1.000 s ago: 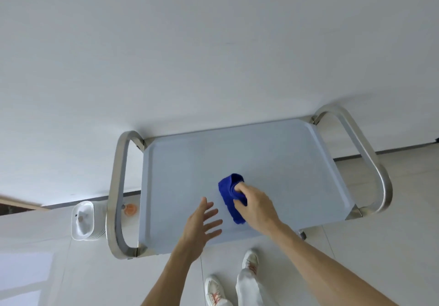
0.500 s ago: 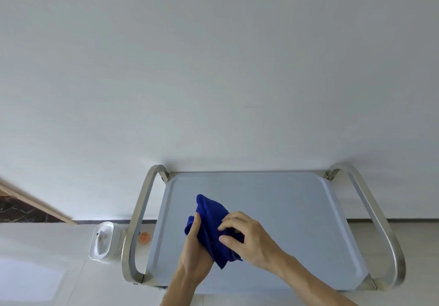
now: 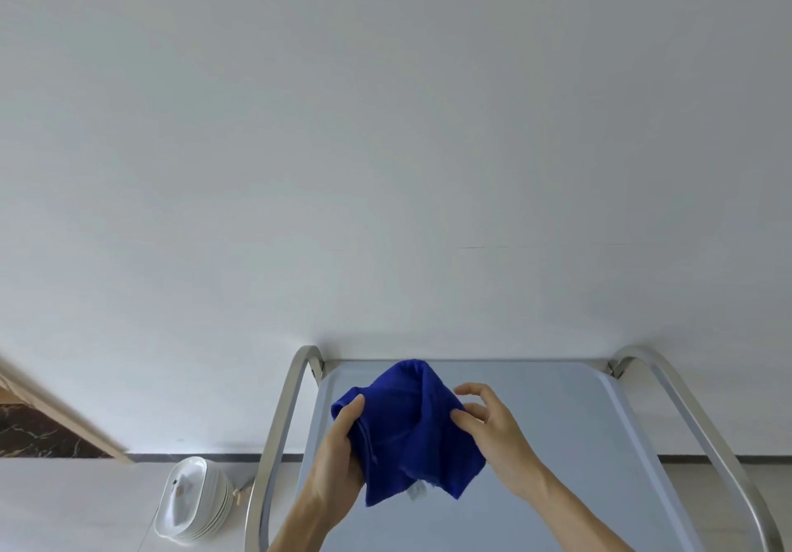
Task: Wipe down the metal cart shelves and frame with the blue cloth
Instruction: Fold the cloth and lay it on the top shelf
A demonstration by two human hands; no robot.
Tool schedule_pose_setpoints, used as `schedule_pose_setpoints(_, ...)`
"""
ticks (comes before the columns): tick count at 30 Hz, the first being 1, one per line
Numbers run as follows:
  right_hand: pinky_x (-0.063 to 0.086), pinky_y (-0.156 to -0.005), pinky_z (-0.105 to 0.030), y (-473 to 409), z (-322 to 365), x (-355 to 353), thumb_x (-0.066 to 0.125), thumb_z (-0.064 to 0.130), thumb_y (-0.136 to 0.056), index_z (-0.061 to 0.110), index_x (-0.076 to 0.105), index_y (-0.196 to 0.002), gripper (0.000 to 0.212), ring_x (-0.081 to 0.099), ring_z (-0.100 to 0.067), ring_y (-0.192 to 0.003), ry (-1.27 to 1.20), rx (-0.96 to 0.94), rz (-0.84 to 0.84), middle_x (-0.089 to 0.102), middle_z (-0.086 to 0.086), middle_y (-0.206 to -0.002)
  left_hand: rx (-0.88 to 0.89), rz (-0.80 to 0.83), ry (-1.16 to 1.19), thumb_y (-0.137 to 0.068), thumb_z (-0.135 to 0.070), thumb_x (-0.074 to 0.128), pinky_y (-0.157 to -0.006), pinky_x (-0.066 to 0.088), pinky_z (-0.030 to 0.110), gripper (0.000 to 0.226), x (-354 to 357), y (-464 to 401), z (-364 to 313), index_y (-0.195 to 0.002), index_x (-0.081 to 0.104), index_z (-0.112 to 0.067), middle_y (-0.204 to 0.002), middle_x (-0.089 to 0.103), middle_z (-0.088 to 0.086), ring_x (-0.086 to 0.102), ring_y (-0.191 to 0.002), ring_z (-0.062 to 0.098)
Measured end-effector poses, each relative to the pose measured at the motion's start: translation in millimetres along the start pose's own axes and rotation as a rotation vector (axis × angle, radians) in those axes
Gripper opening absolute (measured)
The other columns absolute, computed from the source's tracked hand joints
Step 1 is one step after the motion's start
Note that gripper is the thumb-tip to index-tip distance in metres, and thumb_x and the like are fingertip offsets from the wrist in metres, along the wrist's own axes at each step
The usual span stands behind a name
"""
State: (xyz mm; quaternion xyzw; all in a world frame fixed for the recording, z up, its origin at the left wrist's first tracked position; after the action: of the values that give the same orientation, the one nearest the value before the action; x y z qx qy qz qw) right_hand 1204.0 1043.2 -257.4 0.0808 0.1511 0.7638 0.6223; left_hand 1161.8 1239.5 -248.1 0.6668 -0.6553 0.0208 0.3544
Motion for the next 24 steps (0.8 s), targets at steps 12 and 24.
schedule_pose_setpoints(12, 0.047, -0.106, -0.050, 3.4, -14.6, 62.3, 0.071, 0.044, -0.090, 0.010, 0.064, -0.128, 0.051, 0.059, -0.030, -0.125, -0.317, 0.114, 0.237, 0.064, -0.012, -0.132, -0.033, 0.056, -0.229, -0.086, -0.049, 0.059, -0.085, 0.057, 0.042, 0.051, 14.4, 4.3, -21.1, -0.122, 0.064, -0.014, -0.114, 0.073, 0.011, 0.071, -0.104, 0.027)
schedule_pose_setpoints(24, 0.045, -0.066, -0.025, -9.7, 11.3, 24.4, 0.066, 0.058, -0.083, 0.022, 0.067, -0.086, 0.037, 0.060, -0.016, -0.073, 0.085, 0.035, 0.179, 0.070, -0.003, -0.085, -0.033, -0.005, -0.406, -0.071, -0.057, 0.064, -0.082, 0.051, 0.036, 0.044, -61.3, 17.7, -83.5, -0.098, 0.077, -0.025, -0.109, 0.075, 0.009, 0.072, -0.100, 0.026)
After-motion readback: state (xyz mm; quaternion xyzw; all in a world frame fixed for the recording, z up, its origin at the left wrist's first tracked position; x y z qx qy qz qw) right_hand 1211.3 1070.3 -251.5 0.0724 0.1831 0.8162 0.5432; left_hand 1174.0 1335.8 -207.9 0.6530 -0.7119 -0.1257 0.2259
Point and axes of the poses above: each hand's wrist, its own y-axis away from the middle knuckle, its own x-axis out of the palm, z = x × y, the point moved 10 cm from there along -y, towards the middle knuckle
